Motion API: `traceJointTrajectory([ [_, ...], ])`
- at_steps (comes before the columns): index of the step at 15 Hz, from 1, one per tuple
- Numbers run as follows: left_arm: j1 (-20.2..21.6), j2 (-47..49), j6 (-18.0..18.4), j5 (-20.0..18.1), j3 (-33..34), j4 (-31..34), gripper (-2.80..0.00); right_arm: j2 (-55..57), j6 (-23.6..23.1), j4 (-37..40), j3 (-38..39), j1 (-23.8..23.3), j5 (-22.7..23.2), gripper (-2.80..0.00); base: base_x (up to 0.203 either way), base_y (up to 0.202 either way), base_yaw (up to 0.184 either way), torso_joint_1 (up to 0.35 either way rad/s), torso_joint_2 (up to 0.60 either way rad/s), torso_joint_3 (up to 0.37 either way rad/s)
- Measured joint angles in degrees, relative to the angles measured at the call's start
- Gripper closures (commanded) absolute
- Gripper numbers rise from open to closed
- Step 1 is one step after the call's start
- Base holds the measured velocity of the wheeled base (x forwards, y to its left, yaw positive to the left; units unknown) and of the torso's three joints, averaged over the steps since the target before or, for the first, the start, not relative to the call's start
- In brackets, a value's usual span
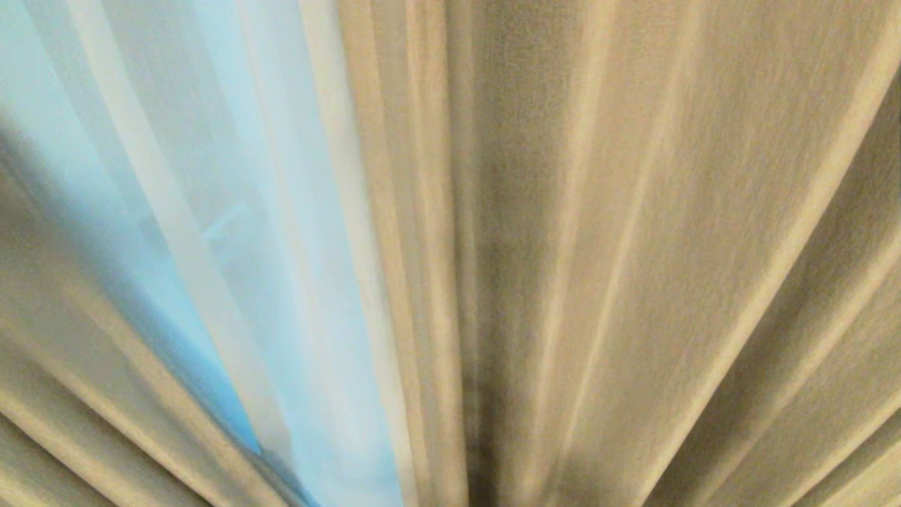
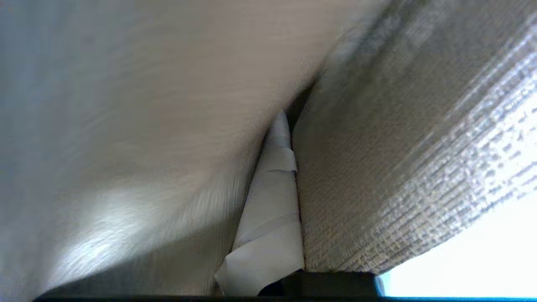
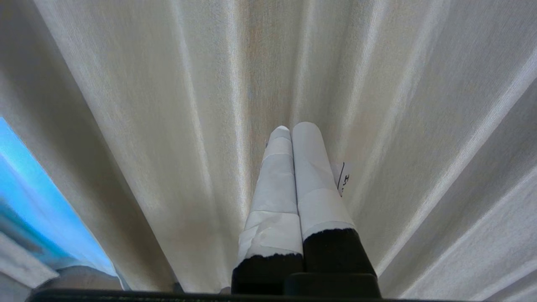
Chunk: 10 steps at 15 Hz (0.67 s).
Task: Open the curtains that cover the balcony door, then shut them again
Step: Pull the outer curtains open on both sides
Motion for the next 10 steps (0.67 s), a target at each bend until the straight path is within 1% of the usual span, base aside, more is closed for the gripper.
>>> traceJointTrajectory([
  [2,2.35,2.32,-0.2,-1.12,-1.45,-0.17,0.0,-0.01,-0.02,0.02,0.0,-0.06,0.01,0.0,0.0,0.0,0.0,0.0,0.0,0.0],
  [5,5.24,5.52,-1.16,-3.95,-4.77,-1.17,0.0,-0.01,-0.02,0.02,0.0,-0.04,0.02,0.0,0.0,0.0,0.0,0.0,0.0,0.0],
  [6,6.05,6.39,-1.22,-4.21,-5.96,-1.28,0.0,0.01,0.0,0.02,0.0,-0.04,0.02,0.0,0.0,0.0,0.0,0.0,0.0,0.0],
  [10,6.97,8.18,-1.25,-4.51,-7.65,-1.95,0.0,0.0,-0.02,0.0,0.0,-0.04,0.0,0.0,0.0,0.0,0.0,0.0,0.0,0.0],
])
